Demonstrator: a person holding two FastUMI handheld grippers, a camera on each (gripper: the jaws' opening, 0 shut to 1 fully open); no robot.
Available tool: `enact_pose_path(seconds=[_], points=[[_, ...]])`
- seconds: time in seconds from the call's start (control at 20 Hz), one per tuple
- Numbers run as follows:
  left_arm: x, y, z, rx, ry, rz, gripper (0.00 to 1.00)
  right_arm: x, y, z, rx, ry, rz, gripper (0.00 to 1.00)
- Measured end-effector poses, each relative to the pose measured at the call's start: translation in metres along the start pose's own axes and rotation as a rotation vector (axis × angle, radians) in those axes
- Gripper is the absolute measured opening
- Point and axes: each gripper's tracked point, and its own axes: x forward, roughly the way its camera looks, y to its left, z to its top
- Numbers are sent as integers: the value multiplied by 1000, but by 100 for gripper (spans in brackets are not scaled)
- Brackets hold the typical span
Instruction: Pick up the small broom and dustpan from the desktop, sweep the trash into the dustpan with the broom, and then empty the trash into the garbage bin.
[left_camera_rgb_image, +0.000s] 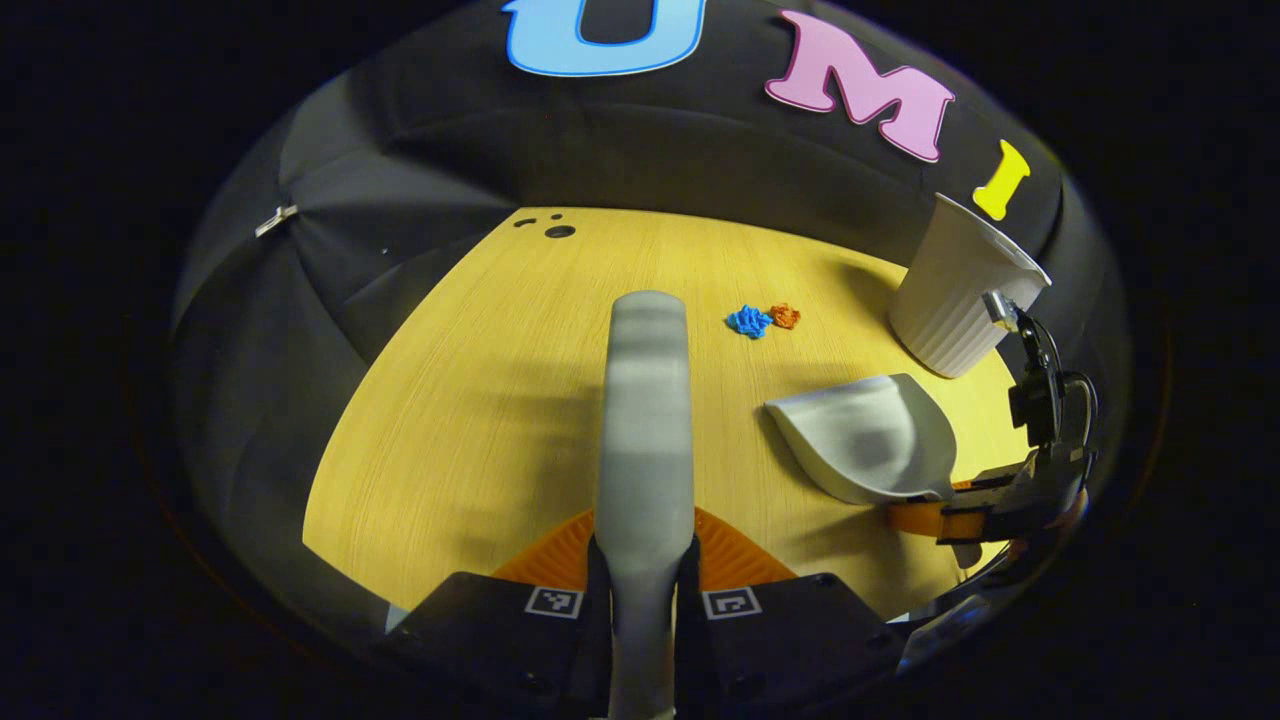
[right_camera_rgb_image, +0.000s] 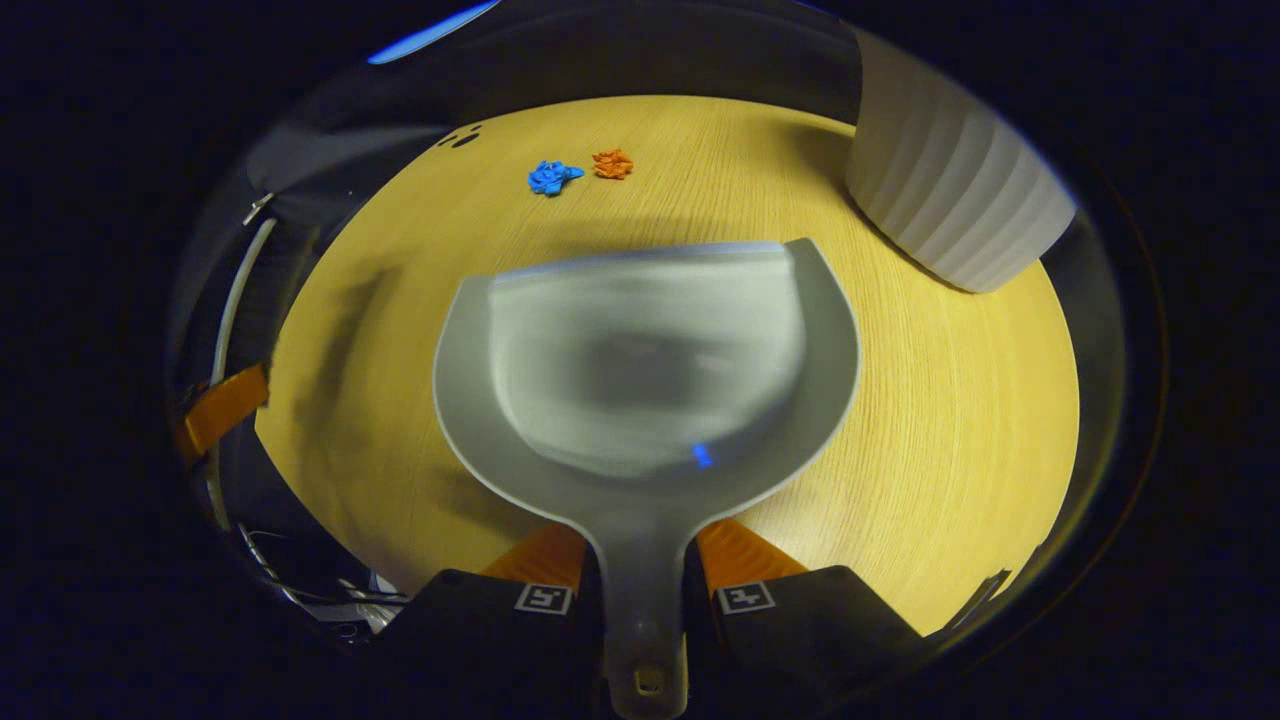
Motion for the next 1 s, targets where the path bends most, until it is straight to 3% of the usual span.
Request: enact_pose_path(seconds=[0.05,0.2,0.5,0.6,0.75,1.0], points=[[9,-1,10,13,4,-8,30,-1,-4,0,-20,0,3,41],[39,0,42,60,13,-24,31,-5,-16,-3,-95,10,6,36],[108,-1,89,255,69,-7,29,-18,-47,15,-238,-8,-10,40],[130,-10,103,366,79,0,29,-26,-55,16,-287,-8,6,36],[162,-35,123,478,90,-48,30,-36,-72,17,-340,-3,9,36],[211,-52,147,742,130,-87,30,-38,-90,18,-329,19,15,36]])
